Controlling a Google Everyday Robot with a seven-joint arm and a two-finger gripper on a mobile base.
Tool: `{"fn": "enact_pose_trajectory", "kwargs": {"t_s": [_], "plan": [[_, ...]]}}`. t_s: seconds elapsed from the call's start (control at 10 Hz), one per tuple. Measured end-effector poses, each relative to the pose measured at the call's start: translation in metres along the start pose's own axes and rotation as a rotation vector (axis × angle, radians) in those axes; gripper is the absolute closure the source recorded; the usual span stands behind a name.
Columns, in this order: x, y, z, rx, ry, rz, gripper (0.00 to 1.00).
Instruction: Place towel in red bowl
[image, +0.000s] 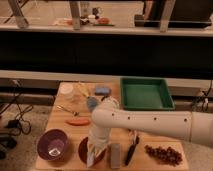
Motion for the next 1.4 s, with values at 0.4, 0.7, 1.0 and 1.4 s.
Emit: {"fn": "enact_pose_trajectory", "kwargs": {"t_s": [0.4,0.7,1.0,1.4], "plan": [[-0.0020,-0.0027,0.0013,0.007,-0.006,-0.006,0.92],[-0.0022,-0.0030,0.0013,0.007,-0.006,-0.007,0.92],[-0.0021,-0.0027,0.0013,0.007,-0.006,-0.006,0.75],[-0.0019,-0.0025,0.0012,0.007,-0.006,-0.005,0.33]]}}
